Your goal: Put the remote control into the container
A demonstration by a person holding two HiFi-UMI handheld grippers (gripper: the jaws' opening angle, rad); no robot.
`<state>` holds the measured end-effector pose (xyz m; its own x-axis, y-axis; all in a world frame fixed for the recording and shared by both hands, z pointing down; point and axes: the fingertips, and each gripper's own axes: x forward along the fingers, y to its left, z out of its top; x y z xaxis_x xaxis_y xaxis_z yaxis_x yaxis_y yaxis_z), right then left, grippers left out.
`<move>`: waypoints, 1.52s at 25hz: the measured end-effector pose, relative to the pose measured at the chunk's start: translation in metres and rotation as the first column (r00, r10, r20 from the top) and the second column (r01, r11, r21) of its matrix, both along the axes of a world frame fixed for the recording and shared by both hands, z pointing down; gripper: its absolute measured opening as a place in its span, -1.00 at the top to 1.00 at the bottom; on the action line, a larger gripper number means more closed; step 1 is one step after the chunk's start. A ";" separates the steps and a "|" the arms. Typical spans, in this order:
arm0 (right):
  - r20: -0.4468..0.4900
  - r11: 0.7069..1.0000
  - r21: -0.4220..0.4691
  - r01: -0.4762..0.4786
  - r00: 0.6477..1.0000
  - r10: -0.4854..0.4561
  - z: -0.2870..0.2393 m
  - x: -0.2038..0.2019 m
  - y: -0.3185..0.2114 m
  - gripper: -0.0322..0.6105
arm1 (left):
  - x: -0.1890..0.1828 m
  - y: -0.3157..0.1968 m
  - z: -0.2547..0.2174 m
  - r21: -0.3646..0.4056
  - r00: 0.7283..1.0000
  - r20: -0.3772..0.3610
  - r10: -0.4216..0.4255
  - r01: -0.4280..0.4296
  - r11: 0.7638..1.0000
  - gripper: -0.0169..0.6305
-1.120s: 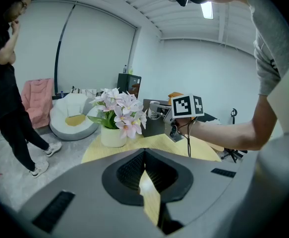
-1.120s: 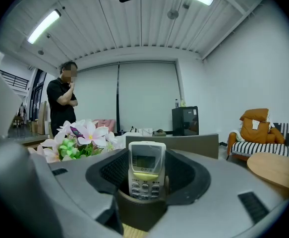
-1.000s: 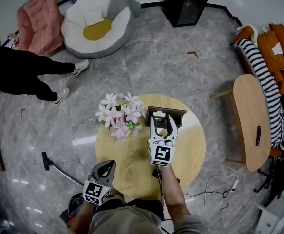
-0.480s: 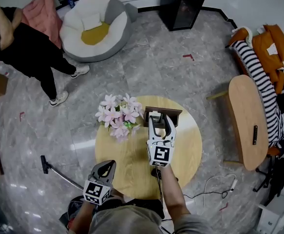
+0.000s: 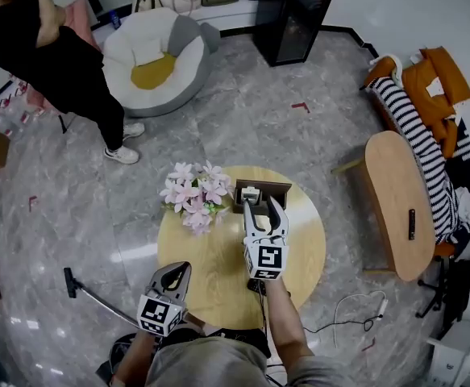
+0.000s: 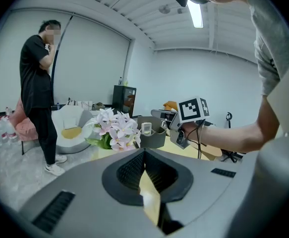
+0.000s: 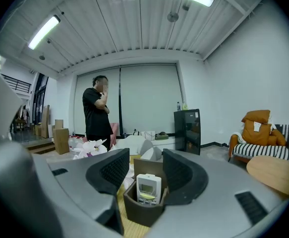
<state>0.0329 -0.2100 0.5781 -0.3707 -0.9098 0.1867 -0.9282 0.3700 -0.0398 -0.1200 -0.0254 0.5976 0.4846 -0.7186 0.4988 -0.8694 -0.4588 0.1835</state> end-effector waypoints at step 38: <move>0.021 0.984 0.058 -0.169 0.986 0.168 -0.110 0.072 0.145 0.87 | 0.054 -0.014 -0.120 0.312 0.964 -0.048 0.260 -0.233 0.921 0.93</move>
<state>0.1049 -0.0653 0.4680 -0.2140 -0.9687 0.1261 -0.9768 0.2109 -0.0376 -0.0659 -0.0397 0.4779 0.6973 -0.6803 0.2259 -0.7085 -0.7020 0.0730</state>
